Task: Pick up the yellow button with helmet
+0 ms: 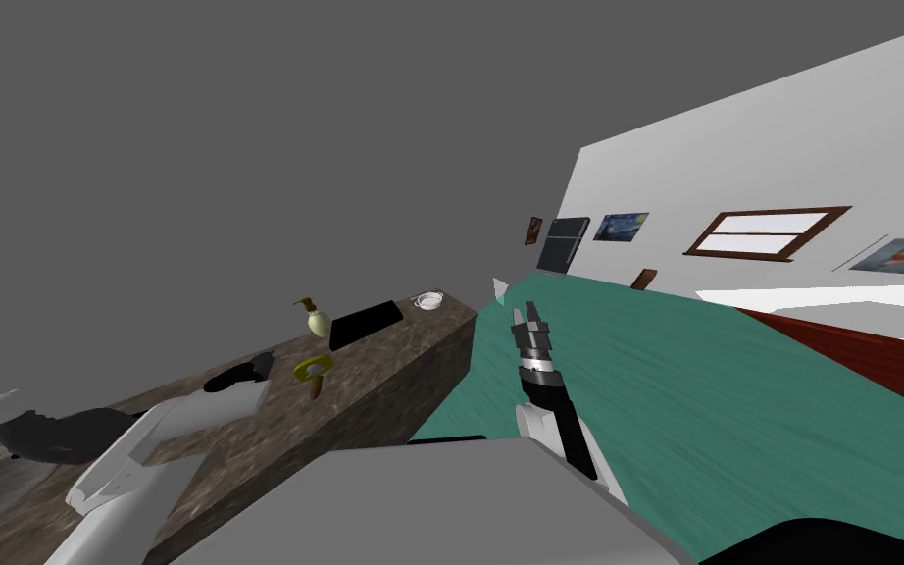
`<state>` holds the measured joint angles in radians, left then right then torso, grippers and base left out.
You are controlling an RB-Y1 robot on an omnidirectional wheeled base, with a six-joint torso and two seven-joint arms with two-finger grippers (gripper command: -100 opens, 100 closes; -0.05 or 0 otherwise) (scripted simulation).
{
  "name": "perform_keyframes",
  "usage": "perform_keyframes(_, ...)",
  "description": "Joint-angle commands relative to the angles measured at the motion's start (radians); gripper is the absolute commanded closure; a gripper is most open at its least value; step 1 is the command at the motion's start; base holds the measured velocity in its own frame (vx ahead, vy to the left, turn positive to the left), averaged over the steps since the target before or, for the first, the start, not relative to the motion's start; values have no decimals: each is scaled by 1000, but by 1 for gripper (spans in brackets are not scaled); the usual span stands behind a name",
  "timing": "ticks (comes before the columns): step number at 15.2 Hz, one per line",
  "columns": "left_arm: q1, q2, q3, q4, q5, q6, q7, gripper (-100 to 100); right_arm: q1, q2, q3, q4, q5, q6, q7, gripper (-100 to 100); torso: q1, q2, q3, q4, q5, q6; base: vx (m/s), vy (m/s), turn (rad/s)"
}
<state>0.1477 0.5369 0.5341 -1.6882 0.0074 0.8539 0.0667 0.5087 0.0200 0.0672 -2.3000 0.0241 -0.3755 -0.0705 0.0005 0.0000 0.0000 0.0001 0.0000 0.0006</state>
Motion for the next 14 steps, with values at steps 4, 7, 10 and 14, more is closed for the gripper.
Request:
perform_keyframes(4,-33,29,42,55,5,112,4,-100,0,0,0,0,0,0,0,0,0,0,0,0,0,0,-9,4,-165)
perform_keyframes(7,-54,45,67,86,8,174,6,-100,0,0,0,0,0,0,0,0,0,0,0,0,0,-1,-4,3,-59)
perform_keyframes(10,-54,45,67,86,8,216,6,-100,0,0,0,0,0,0,0,0,0,0,0,0,0,-1,-4,4,-98)
perform_keyframes(14,-74,62,90,116,11,290,8,-100,0,0,0,0,0,0,0,0,0,0,0,0,0,-1,-3,2,-107)
